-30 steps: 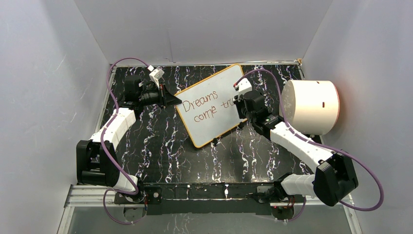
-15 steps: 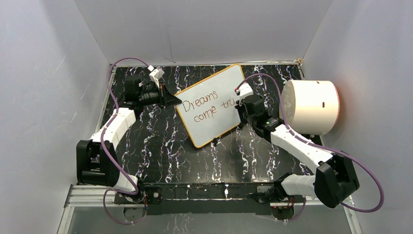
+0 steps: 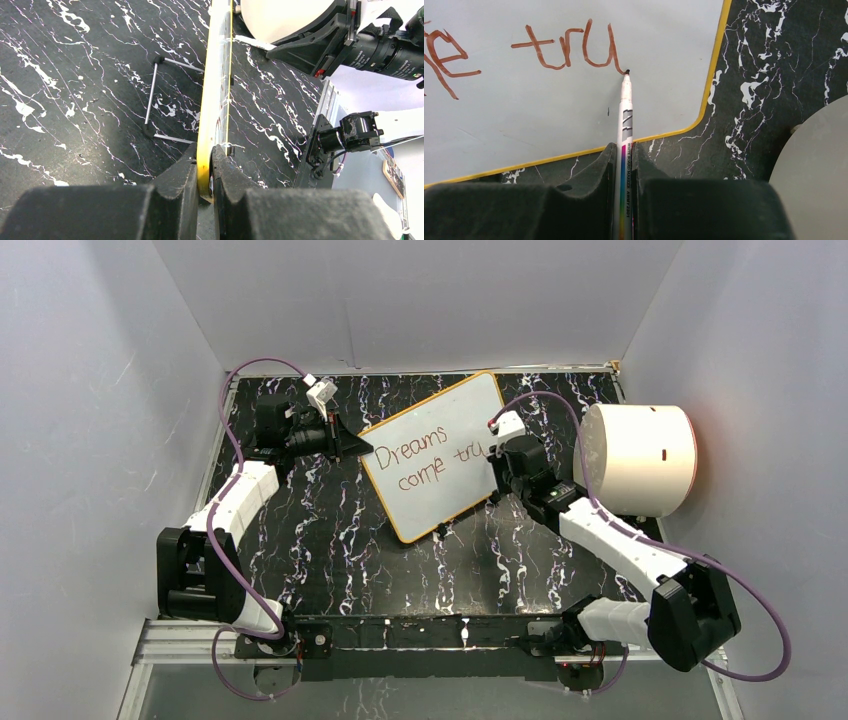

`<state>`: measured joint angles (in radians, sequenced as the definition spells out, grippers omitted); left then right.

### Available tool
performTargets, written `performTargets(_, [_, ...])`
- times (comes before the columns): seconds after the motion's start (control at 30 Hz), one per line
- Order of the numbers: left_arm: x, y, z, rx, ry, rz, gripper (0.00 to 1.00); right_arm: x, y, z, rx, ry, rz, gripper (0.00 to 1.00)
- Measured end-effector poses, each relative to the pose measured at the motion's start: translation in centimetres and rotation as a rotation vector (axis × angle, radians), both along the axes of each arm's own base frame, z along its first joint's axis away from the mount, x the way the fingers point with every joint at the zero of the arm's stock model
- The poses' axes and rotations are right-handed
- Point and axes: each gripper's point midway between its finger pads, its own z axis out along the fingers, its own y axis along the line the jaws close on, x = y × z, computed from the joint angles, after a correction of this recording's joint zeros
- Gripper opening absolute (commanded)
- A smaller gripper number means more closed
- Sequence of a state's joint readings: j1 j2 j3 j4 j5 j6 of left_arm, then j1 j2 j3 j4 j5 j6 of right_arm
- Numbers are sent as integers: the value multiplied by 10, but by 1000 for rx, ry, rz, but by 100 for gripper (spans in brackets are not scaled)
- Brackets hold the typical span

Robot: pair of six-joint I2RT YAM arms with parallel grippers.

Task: Write a sentence on the whiteboard

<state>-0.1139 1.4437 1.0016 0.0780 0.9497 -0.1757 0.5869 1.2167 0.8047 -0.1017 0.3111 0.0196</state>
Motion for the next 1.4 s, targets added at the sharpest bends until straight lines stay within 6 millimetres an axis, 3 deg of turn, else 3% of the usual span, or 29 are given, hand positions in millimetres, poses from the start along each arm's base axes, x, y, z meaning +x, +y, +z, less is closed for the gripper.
performTargets(0.23, [0, 0, 0, 0, 0, 0, 0, 4, -4, 9, 25, -20, -8, 0])
performTargets(0.8, [0, 0, 0, 0, 2, 0, 0, 13, 8, 11, 55, -21, 27, 0])
performTargets(1.4, [-1, -1, 0, 0, 1, -4, 0, 25, -2, 16, 41, -48, -27, 0])
